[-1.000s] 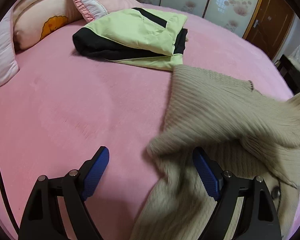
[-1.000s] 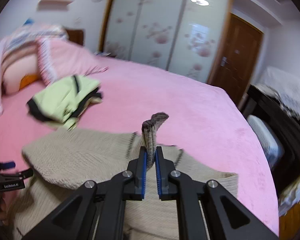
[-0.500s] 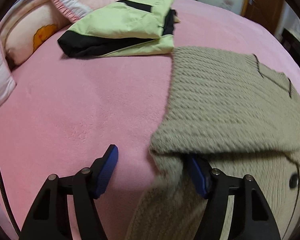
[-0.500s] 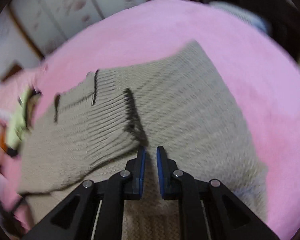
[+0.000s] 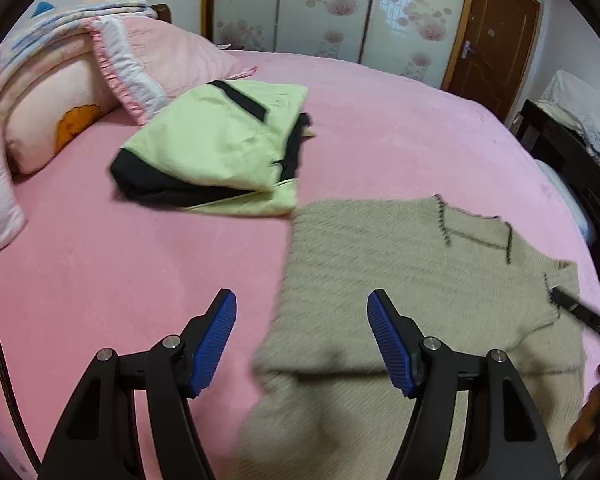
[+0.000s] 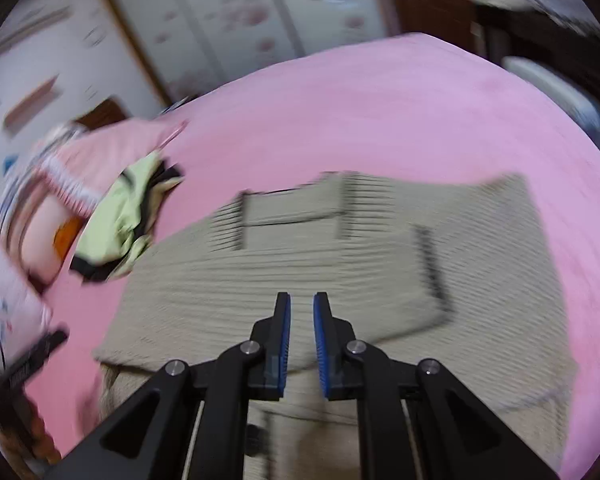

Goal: Fold large clothes
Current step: 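Fold the lifted side over the sleeves with the right tool and release, then open the right tool and withdraw both tools from the cardigan, then grasp the cardigan hem with both tools, then lift the hem with both tools and fold it toward the collar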

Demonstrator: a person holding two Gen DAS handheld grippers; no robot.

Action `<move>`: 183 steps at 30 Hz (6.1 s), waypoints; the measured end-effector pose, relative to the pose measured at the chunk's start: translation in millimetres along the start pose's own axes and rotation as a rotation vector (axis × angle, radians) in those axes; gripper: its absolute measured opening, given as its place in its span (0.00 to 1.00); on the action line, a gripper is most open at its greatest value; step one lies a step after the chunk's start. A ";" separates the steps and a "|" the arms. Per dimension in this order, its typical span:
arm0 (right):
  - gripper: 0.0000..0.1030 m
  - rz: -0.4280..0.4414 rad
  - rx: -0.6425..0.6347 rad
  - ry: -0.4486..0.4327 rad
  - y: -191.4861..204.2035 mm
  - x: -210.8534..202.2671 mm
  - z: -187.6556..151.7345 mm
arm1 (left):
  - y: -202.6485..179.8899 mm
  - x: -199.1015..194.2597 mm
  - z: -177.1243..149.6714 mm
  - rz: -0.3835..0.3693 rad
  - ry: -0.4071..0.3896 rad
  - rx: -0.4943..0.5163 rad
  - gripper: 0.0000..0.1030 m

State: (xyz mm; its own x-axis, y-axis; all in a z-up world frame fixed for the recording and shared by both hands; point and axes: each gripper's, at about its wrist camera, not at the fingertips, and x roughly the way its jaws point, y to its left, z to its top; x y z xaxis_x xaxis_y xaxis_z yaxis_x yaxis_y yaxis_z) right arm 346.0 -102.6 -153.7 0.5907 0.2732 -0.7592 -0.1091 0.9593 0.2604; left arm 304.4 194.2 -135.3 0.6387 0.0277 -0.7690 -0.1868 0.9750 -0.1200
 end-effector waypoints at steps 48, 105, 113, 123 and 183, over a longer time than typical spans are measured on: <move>0.04 0.005 0.091 -0.057 -33.1 -188.4 -67.6 | -133.4 -179.1 -46.4 -0.148 -0.051 0.273 0.90; 0.40 -0.076 0.110 0.248 -148.9 -234.1 -330.9 | 92.8 -129.0 -298.4 -0.100 0.243 0.207 0.84; 0.40 -0.029 0.125 0.274 -152.0 -211.4 -343.6 | 97.1 -119.9 -298.4 -0.175 0.270 0.179 0.70; 0.18 0.007 0.088 0.246 -145.3 -213.4 -343.7 | 86.3 -114.9 -299.3 -0.221 0.301 0.178 0.50; 0.33 0.136 0.445 0.051 -194.9 -1.8 30.6 | 22.1 128.6 39.3 -0.281 0.291 -0.439 0.28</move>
State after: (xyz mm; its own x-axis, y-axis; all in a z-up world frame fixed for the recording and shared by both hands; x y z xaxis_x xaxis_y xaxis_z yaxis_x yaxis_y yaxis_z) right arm 390.7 -292.2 -184.9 0.5539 0.4078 -0.7259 0.1771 0.7941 0.5813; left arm 411.8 228.0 -212.2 0.4894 -0.3401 -0.8030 -0.3711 0.7521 -0.5447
